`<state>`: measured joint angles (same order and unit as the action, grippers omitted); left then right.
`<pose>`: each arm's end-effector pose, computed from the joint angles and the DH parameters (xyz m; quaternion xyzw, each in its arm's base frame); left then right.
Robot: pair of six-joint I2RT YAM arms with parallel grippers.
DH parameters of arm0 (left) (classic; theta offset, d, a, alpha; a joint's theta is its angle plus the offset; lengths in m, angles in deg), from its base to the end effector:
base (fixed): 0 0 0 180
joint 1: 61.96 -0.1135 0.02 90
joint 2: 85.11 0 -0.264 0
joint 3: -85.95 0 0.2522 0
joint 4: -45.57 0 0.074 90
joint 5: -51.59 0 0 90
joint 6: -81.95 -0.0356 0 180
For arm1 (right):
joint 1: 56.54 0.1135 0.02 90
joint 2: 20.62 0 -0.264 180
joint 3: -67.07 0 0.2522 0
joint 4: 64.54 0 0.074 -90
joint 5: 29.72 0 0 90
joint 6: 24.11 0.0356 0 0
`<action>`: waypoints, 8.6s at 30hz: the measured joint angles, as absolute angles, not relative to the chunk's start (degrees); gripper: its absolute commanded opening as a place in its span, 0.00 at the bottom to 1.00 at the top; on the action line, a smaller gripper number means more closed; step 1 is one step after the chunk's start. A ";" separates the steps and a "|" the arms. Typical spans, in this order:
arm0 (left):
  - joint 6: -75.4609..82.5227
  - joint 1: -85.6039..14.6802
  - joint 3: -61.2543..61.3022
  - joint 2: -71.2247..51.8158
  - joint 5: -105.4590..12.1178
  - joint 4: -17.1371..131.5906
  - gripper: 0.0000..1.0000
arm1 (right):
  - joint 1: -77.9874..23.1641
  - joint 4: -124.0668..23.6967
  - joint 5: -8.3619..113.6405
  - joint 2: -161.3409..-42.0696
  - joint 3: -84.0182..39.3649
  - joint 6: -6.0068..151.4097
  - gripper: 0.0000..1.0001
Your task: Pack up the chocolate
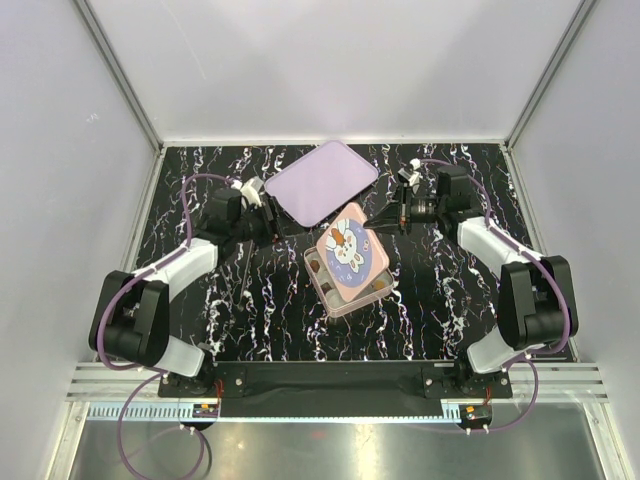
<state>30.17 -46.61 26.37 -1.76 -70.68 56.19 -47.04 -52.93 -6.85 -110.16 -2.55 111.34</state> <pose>0.2902 -0.0994 0.2153 -0.0414 0.8585 -0.4214 0.2892 0.3199 0.0868 0.2456 -0.0325 0.7750 0.6158 0.1385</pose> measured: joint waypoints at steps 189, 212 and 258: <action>28.59 -34.45 25.39 -9.93 -59.05 71.30 0.66 | -46.71 -31.19 7.86 -128.00 -11.20 83.03 0.30; 27.89 -39.74 24.05 -6.15 -57.09 73.33 0.40 | -45.56 -29.92 8.86 -129.09 -12.82 78.88 0.20; 24.38 -42.91 14.63 1.76 -54.38 74.25 0.43 | -45.45 -26.97 8.27 -131.87 -14.81 73.61 0.18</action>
<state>24.38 -42.91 14.63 1.76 -54.38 74.25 -45.45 -26.97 8.27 -131.87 -14.81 73.61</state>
